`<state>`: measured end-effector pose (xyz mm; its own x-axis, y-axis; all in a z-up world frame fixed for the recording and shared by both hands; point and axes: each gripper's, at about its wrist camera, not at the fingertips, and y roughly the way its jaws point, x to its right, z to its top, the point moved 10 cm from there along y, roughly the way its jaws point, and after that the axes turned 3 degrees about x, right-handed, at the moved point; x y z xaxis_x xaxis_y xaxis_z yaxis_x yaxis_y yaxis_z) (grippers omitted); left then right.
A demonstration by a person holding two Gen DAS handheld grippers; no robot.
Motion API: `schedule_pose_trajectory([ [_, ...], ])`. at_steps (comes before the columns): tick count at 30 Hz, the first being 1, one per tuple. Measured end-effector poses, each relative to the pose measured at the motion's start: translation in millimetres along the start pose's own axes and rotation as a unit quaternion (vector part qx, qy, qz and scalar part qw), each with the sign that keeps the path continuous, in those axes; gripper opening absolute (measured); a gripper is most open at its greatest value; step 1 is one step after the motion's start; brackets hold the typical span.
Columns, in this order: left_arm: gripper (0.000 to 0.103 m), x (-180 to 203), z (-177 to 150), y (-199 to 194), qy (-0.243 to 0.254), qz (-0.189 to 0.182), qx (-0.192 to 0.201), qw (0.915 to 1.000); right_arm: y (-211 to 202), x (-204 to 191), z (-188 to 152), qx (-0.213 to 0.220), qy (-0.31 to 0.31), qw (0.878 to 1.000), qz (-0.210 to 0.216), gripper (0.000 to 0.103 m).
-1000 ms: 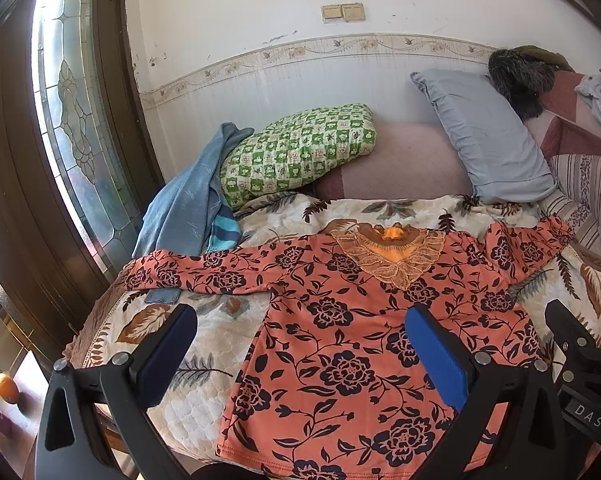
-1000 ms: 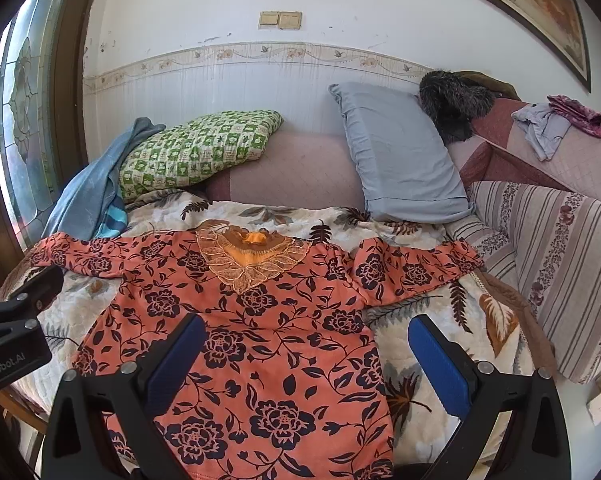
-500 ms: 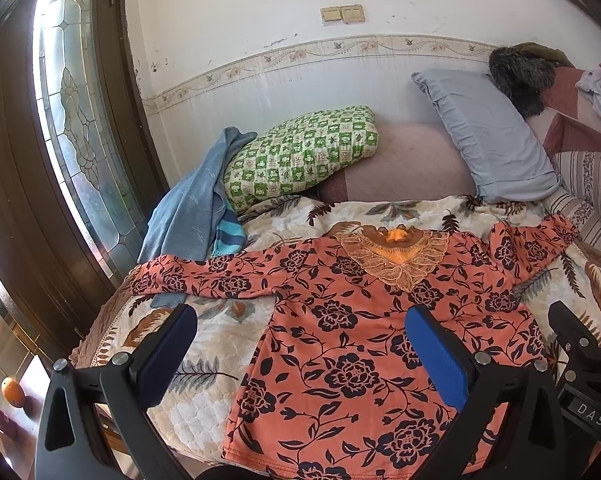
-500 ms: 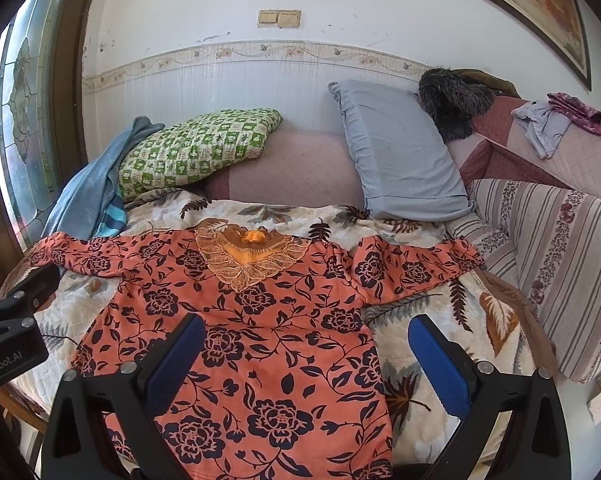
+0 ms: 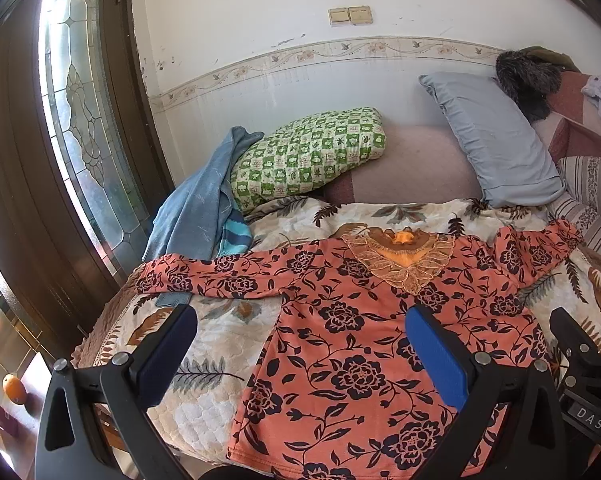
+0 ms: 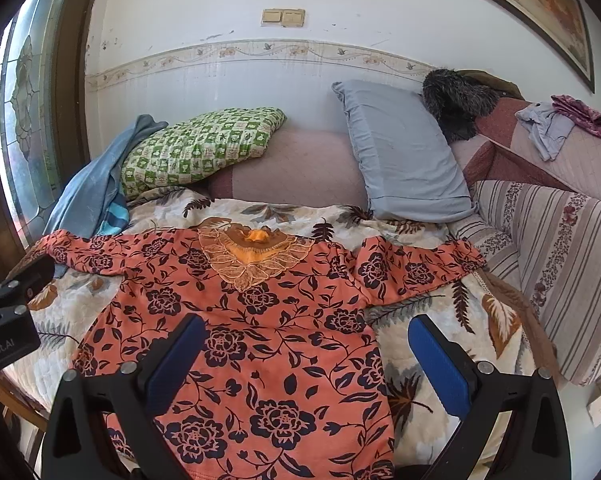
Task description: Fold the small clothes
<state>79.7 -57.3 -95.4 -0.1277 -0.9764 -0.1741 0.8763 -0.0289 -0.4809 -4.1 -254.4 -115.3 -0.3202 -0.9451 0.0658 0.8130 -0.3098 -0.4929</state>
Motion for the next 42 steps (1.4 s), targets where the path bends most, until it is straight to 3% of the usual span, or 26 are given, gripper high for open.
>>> schedule_pose_trajectory([
  [27, 0.103, -12.4, 9.6, -4.0, -0.013, 0.015, 0.009, 0.9998, -3.1, 5.4, 7.0, 0.002, 0.007, 1.0, 0.007, 0.103],
  [38, 0.103, 13.8, 23.9, 67.3, -0.007, 0.007, -0.005, 0.9999, 63.4, 34.0, 12.4, -0.021, 0.039, 0.999, -0.011, 0.103],
  [42, 0.103, 39.0, 24.8, 123.6, -0.013, -0.008, -0.025, 0.9996, 125.0, 87.0, 19.3, -0.026, 0.088, 0.996, -0.022, 0.103],
])
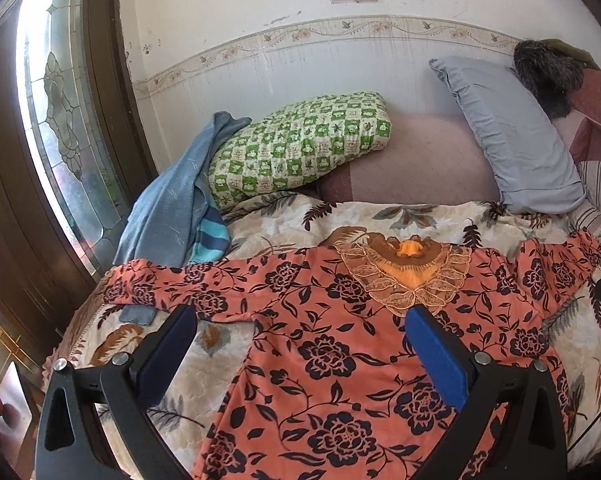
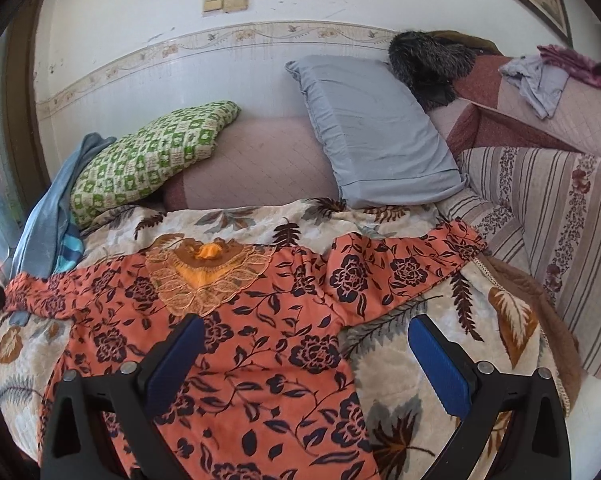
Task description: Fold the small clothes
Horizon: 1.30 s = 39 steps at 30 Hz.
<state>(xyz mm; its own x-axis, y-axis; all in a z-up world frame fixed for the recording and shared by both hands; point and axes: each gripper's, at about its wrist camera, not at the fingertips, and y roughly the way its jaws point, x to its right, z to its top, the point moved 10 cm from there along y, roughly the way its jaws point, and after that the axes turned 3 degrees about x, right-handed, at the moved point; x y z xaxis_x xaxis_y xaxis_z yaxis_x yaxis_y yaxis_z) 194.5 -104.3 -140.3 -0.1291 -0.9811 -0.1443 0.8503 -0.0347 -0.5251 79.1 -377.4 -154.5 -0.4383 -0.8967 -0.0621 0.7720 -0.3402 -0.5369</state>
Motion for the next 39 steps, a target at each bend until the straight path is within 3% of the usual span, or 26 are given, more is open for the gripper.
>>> schedule_pose_trajectory([
  [5, 0.103, 41.1, -9.3, 92.7, -0.017, -0.034, -0.054, 0.9978, 95.3, 92.5, 11.4, -0.024, 0.136, 0.99, 0.03, 0.102],
  [7, 0.103, 53.4, -18.3, 126.4, -0.022, -0.041, -0.078, 0.9959, 137.2, 134.5, 7.5, -0.047, 0.214, 0.975, 0.046, 0.1],
  [8, 0.103, 57.2, -23.4, 139.9, -0.022, -0.042, -0.088, 0.995, 154.1, 157.0, 4.7, -0.049, 0.264, 0.961, 0.06, 0.097],
  [12, 0.103, 56.0, -38.0, 174.1, -0.009, -0.03, -0.096, 0.9949, 211.9, 244.3, -7.9, -0.044, 0.436, 0.895, 0.086, 0.089],
  [18, 0.103, 44.3, -52.9, 198.4, 0.011, -0.015, -0.096, 0.9952, 265.7, 291.2, -4.1, -0.05, 0.483, 0.87, 0.083, 0.079],
  [21, 0.103, 47.4, -53.0, 203.4, 0.019, -0.019, -0.092, 0.9954, 287.2, 304.8, 12.4, -0.041, 0.483, 0.87, 0.086, 0.068],
  [24, 0.103, 53.3, -51.7, 205.6, 0.035, -0.02, -0.077, 0.9962, 302.5, 331.4, 22.4, -0.037, 0.476, 0.878, 0.028, 0.067],
  [27, 0.103, 61.4, -50.8, 207.0, 0.043, -0.031, -0.072, 0.996, 316.2, 341.1, 28.9, -0.042, 0.472, 0.881, 0.009, 0.066],
  [29, 0.103, 65.2, -49.8, 206.8, 0.044, -0.037, -0.07, 0.9959, 324.7, 343.5, 37.3, -0.042, 0.457, 0.888, 0.0, 0.066],
  [31, 0.103, 66.0, -47.9, 204.2, 0.047, -0.036, -0.062, 0.9964, 330.3, 342.9, 46.0, -0.038, 0.45, 0.892, 0.001, 0.055],
  [33, 0.103, 65.0, -45.1, 200.9, 0.044, -0.037, -0.055, 0.9968, 343.6, 339.2, 52.1, -0.052, 0.43, 0.901, 0.004, 0.008],
  [37, 0.103, 58.2, -38.0, 194.6, 0.027, -0.04, -0.048, 0.9976, 348.8, 333.3, 54.9, -0.042, 0.427, 0.903, 0.003, 0.008],
  [39, 0.103, 52.8, -32.7, 190.2, 0.015, -0.043, -0.044, 0.998, 337.0, 322.1, 81.5, -0.014, 0.424, 0.905, 0.029, 0.007],
])
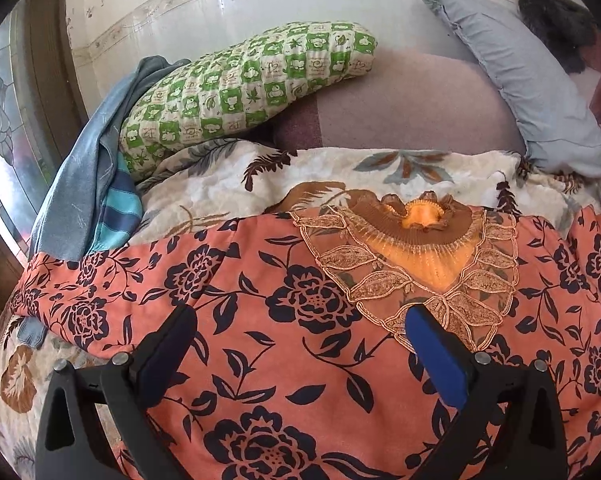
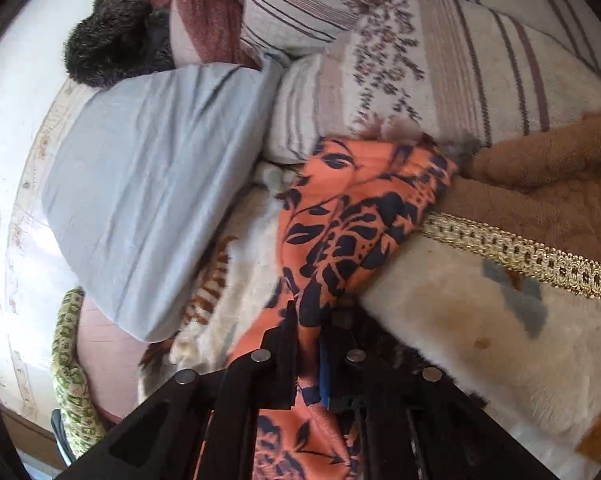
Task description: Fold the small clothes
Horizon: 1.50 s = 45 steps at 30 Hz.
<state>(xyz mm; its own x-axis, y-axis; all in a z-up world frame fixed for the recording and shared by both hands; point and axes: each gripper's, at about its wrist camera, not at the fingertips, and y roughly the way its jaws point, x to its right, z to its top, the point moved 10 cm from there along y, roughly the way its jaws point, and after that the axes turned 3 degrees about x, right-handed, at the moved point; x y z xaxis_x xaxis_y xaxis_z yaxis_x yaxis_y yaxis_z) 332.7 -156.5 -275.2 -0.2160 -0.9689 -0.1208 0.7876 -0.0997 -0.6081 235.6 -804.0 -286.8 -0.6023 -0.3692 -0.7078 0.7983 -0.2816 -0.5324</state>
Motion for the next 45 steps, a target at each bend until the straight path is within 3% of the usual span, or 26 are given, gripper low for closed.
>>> schedule_pose_trajectory([
  [3, 0.103, -13.1, 10.3, -11.0, -0.018, 0.003, 0.014, 0.9997, -24.2, -58.5, -0.5, 0.007, -0.009, 0.997, 0.077, 0.007],
  [7, 0.103, -43.6, 26.2, -25.0, -0.045, 0.023, 0.04, 0.9979, -59.4, -141.3, -38.6, -0.027, -0.038, 0.985, 0.168, 0.008],
  [10, 0.103, -74.4, 32.0, -31.4, -0.066, 0.048, 0.047, 0.9955, -83.2, -208.0, -101.9, -0.074, -0.097, 0.968, 0.217, 0.008],
  [12, 0.103, -98.1, 31.5, -32.7, -0.086, 0.063, 0.042, 0.9935, -88.7, -245.4, -168.3, -0.12, -0.132, 0.954, 0.24, 0.008],
  [14, 0.103, -122.6, 27.3, -31.1, -0.112, 0.074, 0.029, 0.9904, -84.3, -274.8, -240.2, -0.161, -0.193, 0.938, 0.237, 0.008],
  [15, 0.103, -133.7, 24.3, -29.5, -0.126, 0.08, 0.024, 0.9886, -77.8, -288.4, -285.0, -0.195, -0.24, 0.924, 0.226, 0.011],
  [17, 0.103, -154.8, 18.6, -25.4, -0.147, 0.099, 0.015, 0.984, -61.8, -275.7, -369.8, -0.252, -0.293, 0.9, 0.202, 0.011],
  [18, 0.103, -163.5, 15.6, -23.2, -0.157, 0.108, 0.01, 0.9816, -50.6, -270.2, -411.2, -0.285, -0.353, 0.877, 0.161, 0.011],
  [19, 0.103, -170.2, 13.3, -20.6, -0.167, 0.111, 0.004, 0.9797, -42.4, -262.4, -434.3, -0.292, -0.395, 0.86, 0.136, 0.011],
  [20, 0.103, -174.0, 11.4, -18.3, -0.176, 0.108, -0.001, 0.9785, -33.0, -249.7, -460.8, -0.3, -0.457, 0.832, 0.1, 0.011],
  [22, 0.103, -176.7, 8.2, -14.8, -0.186, 0.103, -0.01, 0.9771, -33.3, -217.3, -513.7, -0.32, -0.522, 0.789, 0.054, 0.013],
  [24, 0.103, -173.5, 7.4, -12.0, -0.183, 0.105, -0.014, 0.9774, -53.2, -220.9, -518.7, -0.262, -0.561, 0.783, 0.058, 0.016],
  [25, 0.103, -169.5, 8.3, -12.1, -0.178, 0.104, -0.013, 0.9784, -61.7, -222.9, -516.8, -0.256, -0.572, 0.777, 0.059, 0.018],
  [29, 0.103, -148.9, 16.5, -19.3, -0.138, 0.101, 0.006, 0.9853, -98.1, -227.0, -515.5, -0.255, -0.57, 0.774, 0.105, 0.022],
  [31, 0.103, -137.9, 20.5, -24.5, -0.121, 0.092, 0.017, 0.9882, -114.0, -223.9, -523.9, -0.264, -0.579, 0.763, 0.114, 0.024],
  [34, 0.103, -124.8, 23.3, -29.1, -0.111, 0.08, 0.023, 0.9903, -115.7, -224.4, -536.8, -0.263, -0.605, 0.743, 0.112, 0.038],
  [36, 0.103, -113.6, 22.9, -32.0, -0.108, 0.062, 0.022, 0.992, -125.4, -214.6, -532.6, -0.26, -0.6, 0.748, 0.113, 0.055],
  [41, 0.103, -73.3, 21.1, -42.7, -0.088, 0.002, 0.018, 0.996, -151.9, -227.4, -464.3, -0.236, -0.533, 0.798, 0.151, 0.059],
  [43, 0.103, -49.9, 19.1, -48.9, -0.081, -0.029, 0.016, 0.9962, -171.1, -226.8, -427.3, -0.222, -0.47, 0.839, 0.163, 0.059],
  [44, 0.103, -35.2, 17.5, -51.7, -0.075, -0.046, 0.014, 0.9961, -159.5, -218.5, -409.4, -0.219, -0.433, 0.858, 0.169, 0.059],
  [45, 0.103, -19.1, 15.0, -54.0, -0.065, -0.063, 0.011, 0.9958, -147.8, -207.4, -379.3, -0.212, -0.378, 0.885, 0.171, 0.059],
])
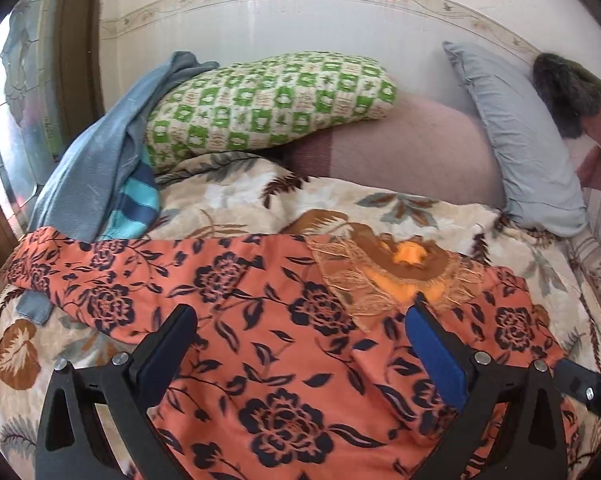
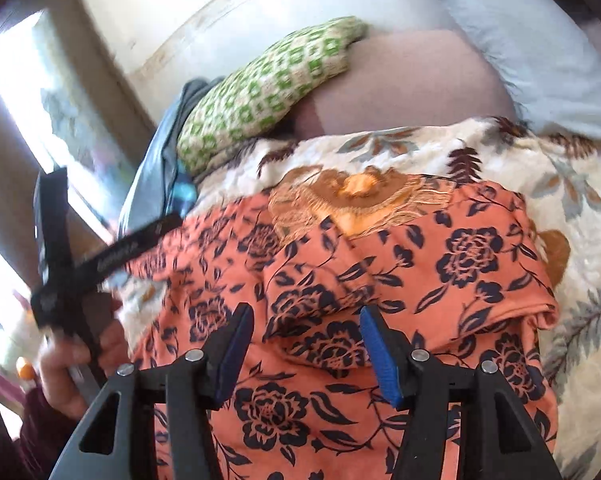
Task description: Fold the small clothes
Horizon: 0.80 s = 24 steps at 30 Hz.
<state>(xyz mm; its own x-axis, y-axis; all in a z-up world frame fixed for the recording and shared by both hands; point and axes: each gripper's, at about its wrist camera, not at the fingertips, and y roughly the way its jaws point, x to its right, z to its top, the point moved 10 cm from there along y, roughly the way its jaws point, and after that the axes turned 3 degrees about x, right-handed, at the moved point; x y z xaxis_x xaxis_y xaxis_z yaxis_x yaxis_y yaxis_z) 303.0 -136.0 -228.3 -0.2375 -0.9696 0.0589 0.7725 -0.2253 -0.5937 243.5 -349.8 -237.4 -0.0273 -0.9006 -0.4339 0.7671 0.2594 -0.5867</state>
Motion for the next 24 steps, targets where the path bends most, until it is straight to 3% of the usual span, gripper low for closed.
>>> schedule_pose_trajectory([
  [1, 0.103, 16.5, -5.5, 0.7, 0.011, -0.014, -0.005, 0.9998, -25.6, -11.5, -11.6, 0.007, 0.024, 1.0, 0.0, 0.059],
  [4, 0.103, 64.1, -26.4, 8.3, 0.071, -0.024, -0.017, 0.9971, -24.3, 35.5, -39.7, 0.011, 0.097, 0.995, -0.017, 0.044],
  [7, 0.103, 91.8, -43.6, 23.9, 0.151, 0.027, -0.01, 0.9881, -11.7, 81.5, -42.7, -0.001, 0.177, 0.984, -0.027, 0.043],
  [9, 0.103, 95.6, -53.0, 38.6, 0.189, 0.066, -0.02, 0.9795, -13.4, 88.7, -39.7, -0.011, 0.207, 0.978, -0.021, 0.043],
  [12, 0.1, 83.6, -60.8, 57.5, 0.184, 0.083, -0.044, 0.9783, -0.9, 98.1, -41.0, -0.022, 0.194, 0.98, -0.038, 0.043],
  [13, 0.086, 78.0, -61.9, 61.6, 0.178, 0.084, -0.052, 0.9791, 7.3, 83.6, -45.0, -0.021, 0.192, 0.981, -0.036, 0.043],
  [14, 0.055, 73.3, -62.4, 65.6, 0.172, 0.081, -0.061, 0.9799, 10.2, 83.8, -45.0, -0.019, 0.193, 0.981, -0.033, 0.043],
  [15, 0.038, 68.9, -63.3, 69.8, 0.165, 0.076, -0.072, 0.9807, 3.8, 96.6, -37.9, -0.011, 0.199, 0.979, -0.03, 0.043],
  [16, 0.017, 65.5, -64.8, 73.2, 0.15, 0.062, -0.084, 0.9831, -9.5, 85.6, -25.7, -0.009, 0.202, 0.979, -0.03, 0.043],
  [18, 0.01, 54.1, -61.3, 74.3, 0.105, 0.037, -0.093, 0.9895, -4.8, 92.7, -20.0, -0.006, 0.207, 0.978, -0.035, 0.043],
  [21, 0.009, 44.9, -52.8, 69.4, 0.09, 0.027, -0.087, 0.9918, -0.4, 100.7, -26.8, -0.003, 0.206, 0.978, -0.041, 0.043],
  [24, 0.01, 51.8, -49.6, 53.6, 0.058, -0.036, -0.094, 0.9933, 24.6, 89.9, -52.6, 0.002, 0.206, 0.978, -0.027, 0.043],
])
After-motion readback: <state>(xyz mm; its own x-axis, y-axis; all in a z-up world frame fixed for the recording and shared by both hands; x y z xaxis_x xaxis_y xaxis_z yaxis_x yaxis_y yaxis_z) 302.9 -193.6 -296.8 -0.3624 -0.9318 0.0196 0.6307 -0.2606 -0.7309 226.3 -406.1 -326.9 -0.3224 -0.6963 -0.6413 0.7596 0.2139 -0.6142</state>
